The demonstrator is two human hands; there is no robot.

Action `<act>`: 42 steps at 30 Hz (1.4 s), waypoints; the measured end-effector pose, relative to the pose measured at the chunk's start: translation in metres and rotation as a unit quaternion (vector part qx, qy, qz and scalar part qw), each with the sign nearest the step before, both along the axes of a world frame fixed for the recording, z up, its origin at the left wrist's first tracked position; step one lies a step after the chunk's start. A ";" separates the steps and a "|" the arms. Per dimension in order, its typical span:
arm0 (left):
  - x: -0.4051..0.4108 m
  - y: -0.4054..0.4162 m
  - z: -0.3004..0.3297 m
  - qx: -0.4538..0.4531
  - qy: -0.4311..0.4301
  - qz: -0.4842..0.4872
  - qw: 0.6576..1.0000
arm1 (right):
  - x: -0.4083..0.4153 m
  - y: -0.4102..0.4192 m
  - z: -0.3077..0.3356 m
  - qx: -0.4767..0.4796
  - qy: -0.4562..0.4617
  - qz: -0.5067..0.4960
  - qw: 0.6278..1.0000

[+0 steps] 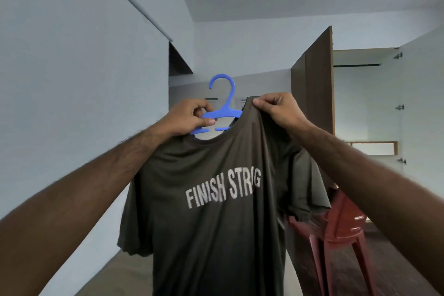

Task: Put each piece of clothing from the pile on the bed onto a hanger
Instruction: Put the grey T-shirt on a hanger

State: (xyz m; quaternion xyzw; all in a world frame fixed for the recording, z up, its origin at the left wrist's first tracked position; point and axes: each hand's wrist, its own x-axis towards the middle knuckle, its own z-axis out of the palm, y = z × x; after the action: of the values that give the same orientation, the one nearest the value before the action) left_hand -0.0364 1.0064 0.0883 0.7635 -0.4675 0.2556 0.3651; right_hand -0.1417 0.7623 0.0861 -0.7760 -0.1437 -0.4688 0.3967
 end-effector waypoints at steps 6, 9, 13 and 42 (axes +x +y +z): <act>-0.003 0.005 0.001 -0.007 -0.014 0.019 1.000 | -0.013 -0.017 0.004 -0.195 0.185 -0.043 0.962; 0.003 0.008 -0.006 -0.003 -0.014 0.022 1.000 | -0.020 -0.029 -0.007 -0.201 0.260 -0.006 0.944; 0.008 -0.002 -0.015 -0.011 -0.030 0.025 0.999 | -0.007 -0.041 -0.023 -0.267 0.237 -0.058 0.932; 0.074 -0.508 0.282 -0.002 -0.010 0.013 1.000 | 0.001 -0.562 0.257 -0.135 0.192 -0.234 0.943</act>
State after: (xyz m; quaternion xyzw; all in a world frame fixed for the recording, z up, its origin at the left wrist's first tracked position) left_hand 0.0380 0.4987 0.3704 0.7662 -0.4602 0.2690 0.3590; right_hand -0.1407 0.2003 0.3434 -0.9096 0.0592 -0.3664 0.1870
